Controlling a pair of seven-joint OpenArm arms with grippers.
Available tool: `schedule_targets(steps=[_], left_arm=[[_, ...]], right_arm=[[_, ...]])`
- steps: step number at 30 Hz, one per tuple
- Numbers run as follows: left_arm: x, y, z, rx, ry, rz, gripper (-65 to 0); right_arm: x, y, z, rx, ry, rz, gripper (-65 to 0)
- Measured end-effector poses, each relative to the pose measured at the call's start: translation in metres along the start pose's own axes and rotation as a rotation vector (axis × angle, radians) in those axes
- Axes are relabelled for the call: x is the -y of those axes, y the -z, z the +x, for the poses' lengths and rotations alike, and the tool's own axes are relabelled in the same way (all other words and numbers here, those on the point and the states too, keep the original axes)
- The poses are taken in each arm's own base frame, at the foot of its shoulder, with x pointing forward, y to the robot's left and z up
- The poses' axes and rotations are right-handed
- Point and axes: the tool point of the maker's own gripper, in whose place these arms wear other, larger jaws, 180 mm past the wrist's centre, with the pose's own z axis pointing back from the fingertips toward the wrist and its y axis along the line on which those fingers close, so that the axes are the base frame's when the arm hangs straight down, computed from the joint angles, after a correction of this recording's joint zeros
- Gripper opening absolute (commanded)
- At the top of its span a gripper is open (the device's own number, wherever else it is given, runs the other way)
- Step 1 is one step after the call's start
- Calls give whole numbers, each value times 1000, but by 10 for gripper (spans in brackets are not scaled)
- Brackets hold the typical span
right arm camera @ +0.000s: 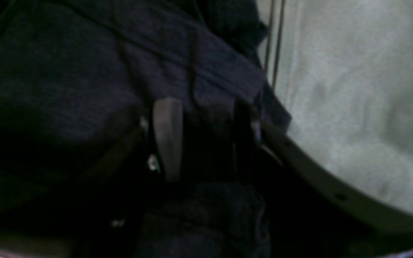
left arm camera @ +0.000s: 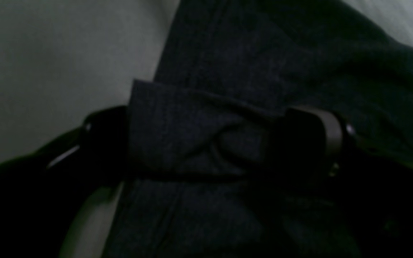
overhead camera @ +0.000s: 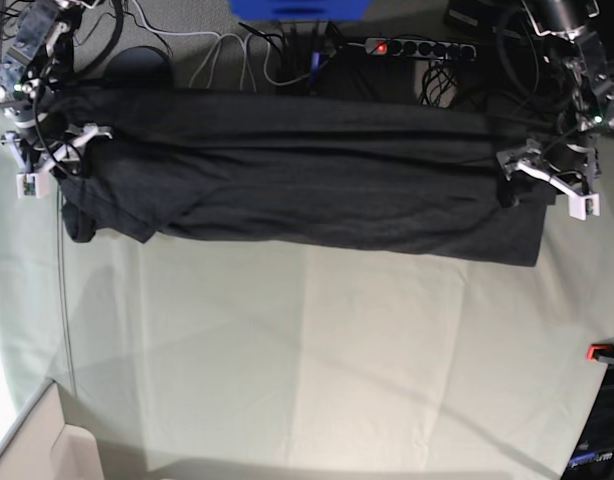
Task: Layout the t-shirt on the table in an organized manner, then fold the t-shirt properly
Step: 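Smooth the folded edge with the left gripper and withdraw it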
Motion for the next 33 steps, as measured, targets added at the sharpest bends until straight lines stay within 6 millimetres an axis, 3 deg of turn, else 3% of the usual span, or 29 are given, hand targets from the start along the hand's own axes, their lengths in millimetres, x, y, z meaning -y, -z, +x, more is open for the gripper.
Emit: schedule_targets(steps=[8, 11, 14, 16, 22, 26, 33], left_arm=[[-2, 12, 6, 39, -53, -22, -8], [-3, 12, 4, 33, -52, -18, -168], [-4, 12, 0, 14, -55, -13, -424], [-5, 12, -2, 6, -57, -14, -503], [-3, 11, -1, 7, -56, -16, -504], [7, 5, 1, -17, 1, -19, -650], [14, 4, 15, 12, 21, -24, -649]], right_arm=[[0, 0, 0, 1, 0, 0, -405], [0, 0, 0, -1, 0, 0, -405], [0, 0, 0, 0, 0, 1, -406], [0, 0, 0, 0, 0, 1, -406], [0, 0, 0, 0, -1, 1, -406], [-1, 0, 0, 0, 0, 1, -406], [-1, 0, 0, 1, 1, 2, -406]])
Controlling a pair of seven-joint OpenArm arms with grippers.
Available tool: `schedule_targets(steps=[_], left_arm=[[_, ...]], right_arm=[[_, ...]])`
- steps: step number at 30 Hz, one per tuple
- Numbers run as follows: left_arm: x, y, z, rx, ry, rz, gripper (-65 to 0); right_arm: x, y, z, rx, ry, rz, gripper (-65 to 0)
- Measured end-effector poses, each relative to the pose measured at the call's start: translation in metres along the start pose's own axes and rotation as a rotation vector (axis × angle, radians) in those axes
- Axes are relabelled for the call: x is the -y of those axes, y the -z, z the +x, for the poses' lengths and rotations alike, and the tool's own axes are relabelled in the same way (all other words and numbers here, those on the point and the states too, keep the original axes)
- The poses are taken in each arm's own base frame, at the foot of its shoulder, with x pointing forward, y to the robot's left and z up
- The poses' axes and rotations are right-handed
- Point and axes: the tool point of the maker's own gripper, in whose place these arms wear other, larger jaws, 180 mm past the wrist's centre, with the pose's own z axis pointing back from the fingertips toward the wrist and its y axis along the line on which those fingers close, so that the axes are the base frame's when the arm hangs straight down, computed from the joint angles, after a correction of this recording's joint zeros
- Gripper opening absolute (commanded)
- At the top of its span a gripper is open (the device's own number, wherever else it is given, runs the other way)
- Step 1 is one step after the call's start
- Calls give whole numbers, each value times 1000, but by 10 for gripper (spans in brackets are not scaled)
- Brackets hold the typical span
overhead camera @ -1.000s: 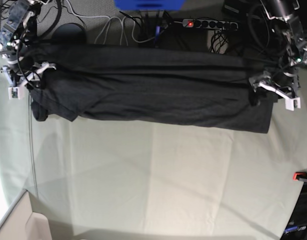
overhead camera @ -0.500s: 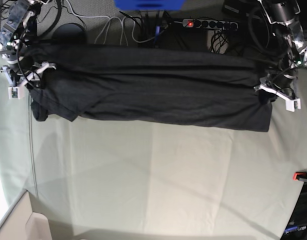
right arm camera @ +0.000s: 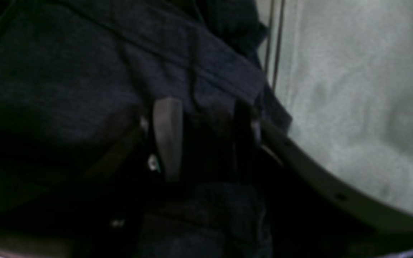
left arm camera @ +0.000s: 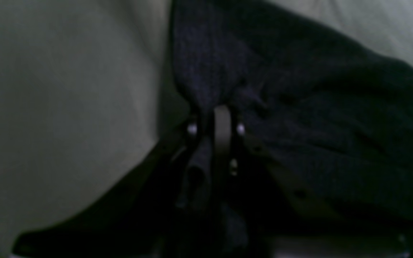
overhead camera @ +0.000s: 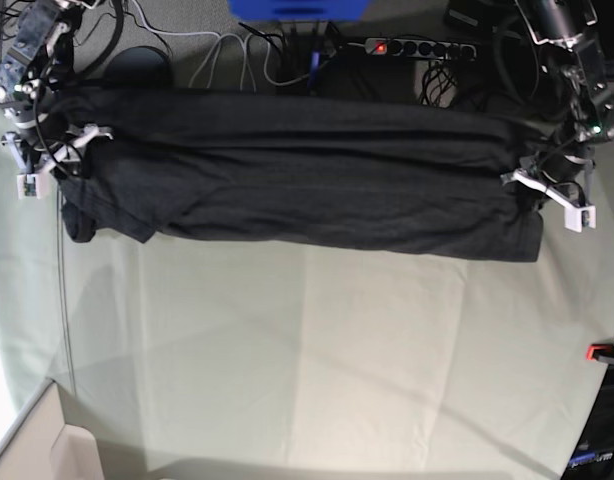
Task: Layout the t-shirt on the table in an organized manner, then fold the t-shirt properly
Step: 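Smooth the folded edge with the left gripper and withdraw it, then grasp the strip end with the left gripper and fold it toward the right gripper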
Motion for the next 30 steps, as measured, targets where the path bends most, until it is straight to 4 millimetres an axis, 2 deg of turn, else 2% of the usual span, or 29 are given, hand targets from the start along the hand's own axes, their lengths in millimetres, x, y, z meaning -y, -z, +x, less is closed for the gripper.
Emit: schedule_targets(steps=[3, 7, 9, 11, 18, 21, 23, 26, 30], left_arm=[[13, -4, 1, 19, 4, -5, -649], [45, -18, 10, 82, 22, -44, -649], [68, -21, 15, 107, 44, -81, -649], [104, -23, 12, 97, 143, -148, -649], [220, -22, -26, 15, 427, -285, -649], [261, -23, -39, -6, 536, -330, -649], [278, -25, -42, -1, 582, -356, -649], [285, -22, -41, 17, 593, -289, -649], [322, -22, -62, 0, 590, -326, -649]], right_arm=[[0, 0, 0, -1, 0, 1, -406], [0, 0, 0, 1, 0, 1, -406], [0, 0, -1, -2, 0, 1, -406], [0, 0, 0, -1, 0, 1, -406], [-1, 1, 1, 1, -1, 2, -406], [-1, 1, 1, 1, 0, 2, -406], [-1, 1, 1, 1, -1, 3, -406], [0, 1, 1, 1, -3, 1, -406], [-1, 1, 0, 0, 0, 3, -406]])
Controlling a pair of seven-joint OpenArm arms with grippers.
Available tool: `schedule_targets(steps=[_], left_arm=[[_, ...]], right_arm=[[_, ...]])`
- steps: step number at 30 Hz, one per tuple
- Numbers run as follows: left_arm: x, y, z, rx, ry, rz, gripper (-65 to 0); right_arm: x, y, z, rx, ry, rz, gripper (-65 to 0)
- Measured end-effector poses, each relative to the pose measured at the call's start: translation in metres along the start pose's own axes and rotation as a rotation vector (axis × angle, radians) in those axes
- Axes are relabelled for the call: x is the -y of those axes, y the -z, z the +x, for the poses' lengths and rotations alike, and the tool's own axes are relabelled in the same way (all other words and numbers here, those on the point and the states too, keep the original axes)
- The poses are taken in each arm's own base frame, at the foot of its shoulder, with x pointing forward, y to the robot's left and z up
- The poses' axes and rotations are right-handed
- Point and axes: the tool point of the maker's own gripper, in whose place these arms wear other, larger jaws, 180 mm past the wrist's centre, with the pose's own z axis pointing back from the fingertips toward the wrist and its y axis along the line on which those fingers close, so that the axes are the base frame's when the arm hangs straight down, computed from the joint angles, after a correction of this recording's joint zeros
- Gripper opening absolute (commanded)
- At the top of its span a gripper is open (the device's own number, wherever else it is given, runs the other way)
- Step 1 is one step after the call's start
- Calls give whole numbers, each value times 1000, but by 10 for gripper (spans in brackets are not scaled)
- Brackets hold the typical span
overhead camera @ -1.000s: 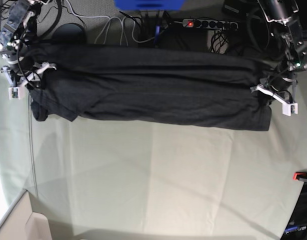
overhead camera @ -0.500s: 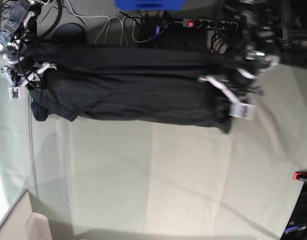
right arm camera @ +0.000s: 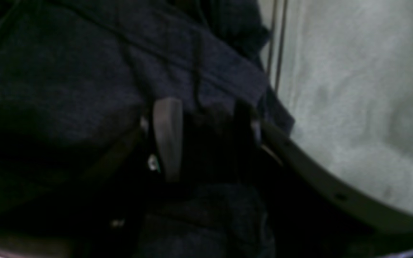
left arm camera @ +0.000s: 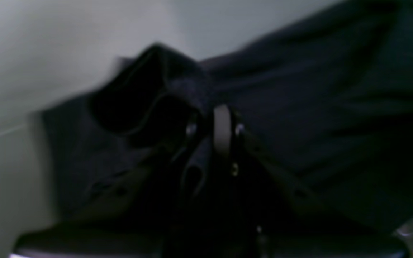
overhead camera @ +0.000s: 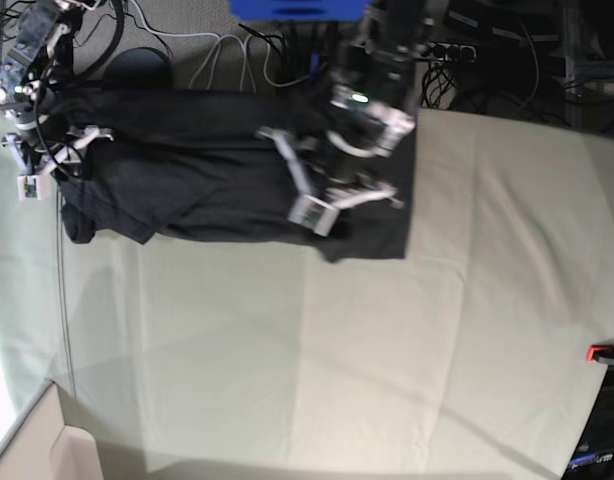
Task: Layout the t-shirt on the table in an organized manner, then fold the t-shirt properly
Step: 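Grasp the strip end with the left gripper and fold it toward the right gripper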
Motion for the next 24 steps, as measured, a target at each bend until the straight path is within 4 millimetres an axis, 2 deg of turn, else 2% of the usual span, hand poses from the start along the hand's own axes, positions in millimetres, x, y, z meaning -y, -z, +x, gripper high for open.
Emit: schedule_targets(steps=[3, 7, 15, 24], left_arm=[[32, 3, 4, 6, 47, -65, -649], [45, 9, 19, 39, 74, -66, -649], [60, 13, 27, 53, 116, -94, -649], [59, 13, 29, 60, 119, -93, -649]], right_arm=[[1, 0, 1, 2, -3, -2, -406], [1, 0, 1, 2, -2, -1, -406], [1, 0, 2, 4, -3, -1, -406], [1, 0, 2, 5, -3, -1, -406]])
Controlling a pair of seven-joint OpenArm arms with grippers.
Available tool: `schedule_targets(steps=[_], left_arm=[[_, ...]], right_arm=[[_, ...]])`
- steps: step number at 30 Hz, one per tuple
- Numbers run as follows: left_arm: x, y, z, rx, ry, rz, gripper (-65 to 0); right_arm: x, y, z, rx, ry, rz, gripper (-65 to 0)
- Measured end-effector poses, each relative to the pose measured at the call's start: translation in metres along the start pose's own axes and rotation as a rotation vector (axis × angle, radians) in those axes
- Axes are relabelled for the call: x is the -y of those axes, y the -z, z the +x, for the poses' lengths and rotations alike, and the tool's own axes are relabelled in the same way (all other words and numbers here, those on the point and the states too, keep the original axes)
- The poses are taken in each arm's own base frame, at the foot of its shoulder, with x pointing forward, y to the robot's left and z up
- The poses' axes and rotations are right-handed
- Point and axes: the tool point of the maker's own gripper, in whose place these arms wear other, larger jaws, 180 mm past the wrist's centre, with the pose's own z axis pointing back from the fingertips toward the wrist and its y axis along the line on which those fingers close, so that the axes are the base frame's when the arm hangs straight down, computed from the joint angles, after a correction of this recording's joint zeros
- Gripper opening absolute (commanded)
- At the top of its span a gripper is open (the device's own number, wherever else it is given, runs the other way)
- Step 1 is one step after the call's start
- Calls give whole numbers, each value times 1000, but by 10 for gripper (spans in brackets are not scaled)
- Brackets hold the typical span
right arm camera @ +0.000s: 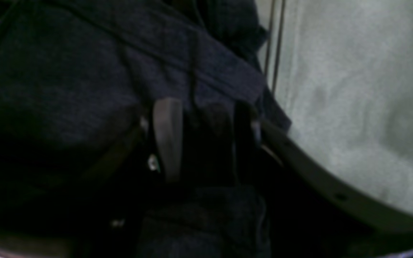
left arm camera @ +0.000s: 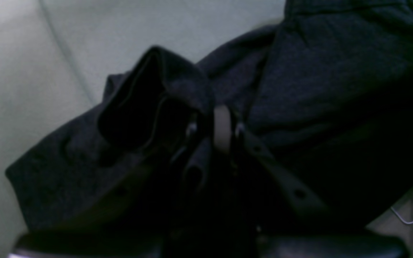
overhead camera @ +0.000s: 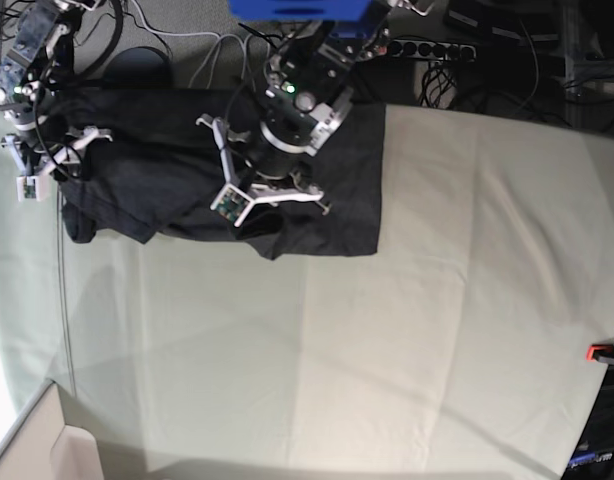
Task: Layout the t-shirt on the table in an organized manner, then fold the t-shirt properly
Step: 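Grasp the strip end with the left gripper and fold it toward the right gripper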
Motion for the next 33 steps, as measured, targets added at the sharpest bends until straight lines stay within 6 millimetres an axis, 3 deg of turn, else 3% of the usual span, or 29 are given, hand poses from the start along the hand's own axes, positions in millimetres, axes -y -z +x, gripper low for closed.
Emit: schedule_targets(steps=[8, 16, 18, 23, 29, 33], left_arm=[[19, 0, 13, 40, 82, -59, -647], [19, 1, 8, 24, 100, -61, -644], [20, 2, 2, 7, 101, -65, -614], [21, 2, -8, -42, 105, -68, -461], [27, 1, -5, -27, 118, -82, -459], [26, -5, 8, 9, 117, -77, -458]], right_arm=[[-5, 2, 1, -2, -14, 15, -406], [-10, 3, -1, -13, -21, 27, -406], [-10, 3, 0, -5, -20, 27, -406], [-10, 3, 0, -7, -20, 27, -406], [-10, 3, 0, -6, -20, 27, -406], [-10, 3, 0, -7, -20, 27, -406]])
